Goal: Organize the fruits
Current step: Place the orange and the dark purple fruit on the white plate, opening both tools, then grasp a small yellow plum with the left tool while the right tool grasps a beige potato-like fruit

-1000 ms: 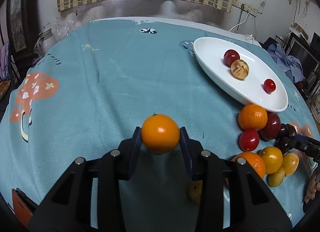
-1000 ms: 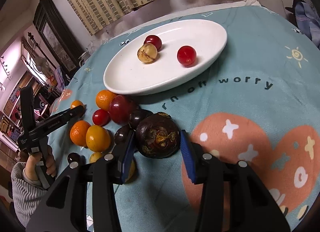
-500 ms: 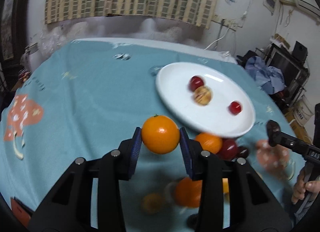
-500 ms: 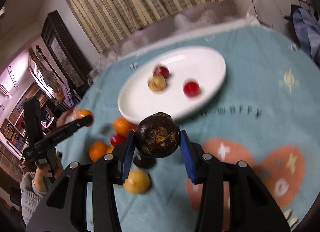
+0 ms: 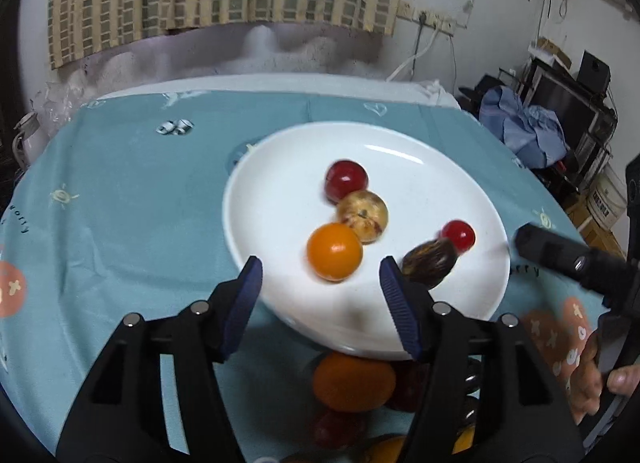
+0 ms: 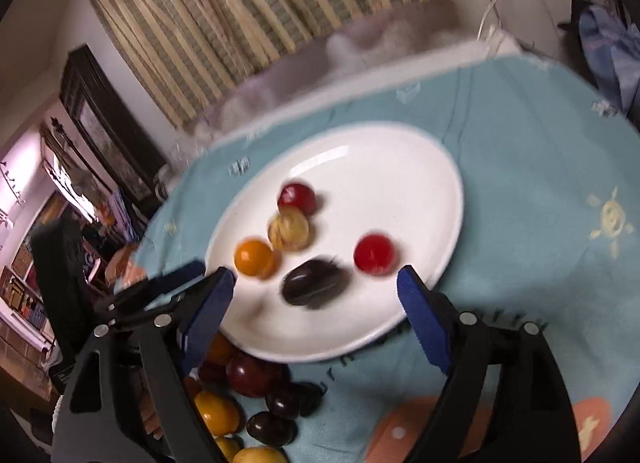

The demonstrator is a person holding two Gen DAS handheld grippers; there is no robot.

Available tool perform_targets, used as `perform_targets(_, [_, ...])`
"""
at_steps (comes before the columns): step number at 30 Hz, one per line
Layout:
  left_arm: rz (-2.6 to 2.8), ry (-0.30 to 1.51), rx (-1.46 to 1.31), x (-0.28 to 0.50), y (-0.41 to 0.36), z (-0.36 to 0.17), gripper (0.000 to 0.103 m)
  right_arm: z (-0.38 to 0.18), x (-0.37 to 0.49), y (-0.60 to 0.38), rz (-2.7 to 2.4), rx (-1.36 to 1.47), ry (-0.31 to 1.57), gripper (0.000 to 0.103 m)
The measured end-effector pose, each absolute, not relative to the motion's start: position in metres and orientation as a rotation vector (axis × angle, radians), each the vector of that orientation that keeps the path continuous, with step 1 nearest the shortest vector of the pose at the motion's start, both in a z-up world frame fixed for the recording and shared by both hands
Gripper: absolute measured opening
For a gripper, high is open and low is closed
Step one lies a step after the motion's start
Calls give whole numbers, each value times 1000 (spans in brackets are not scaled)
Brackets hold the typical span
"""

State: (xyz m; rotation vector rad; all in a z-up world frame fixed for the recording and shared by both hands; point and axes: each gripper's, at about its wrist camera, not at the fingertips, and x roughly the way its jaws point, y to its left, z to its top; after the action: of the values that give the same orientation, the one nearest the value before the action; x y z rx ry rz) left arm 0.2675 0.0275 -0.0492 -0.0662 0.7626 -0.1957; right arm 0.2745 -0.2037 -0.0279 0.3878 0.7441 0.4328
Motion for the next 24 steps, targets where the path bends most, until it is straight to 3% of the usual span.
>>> perform_targets(2, [-191,740,-103,255,41,-39,63,-16,262,-210,457,408,715,84])
perform_targets(4, [-178,719,-131,242,53,-33,79,-10,250,-209,471,396,708,85])
perform_targets(5, [-152,698,-139,229,62,-30,79,-10,242,-208,476,385,708,88])
perform_targets(14, [-94,747,-57,135,75,-59,79,-41,171,-186,505,265,803,90])
perform_targets(24, [44,819,-24,130,94,-78,79,-58,150,-159,502,98,812,90])
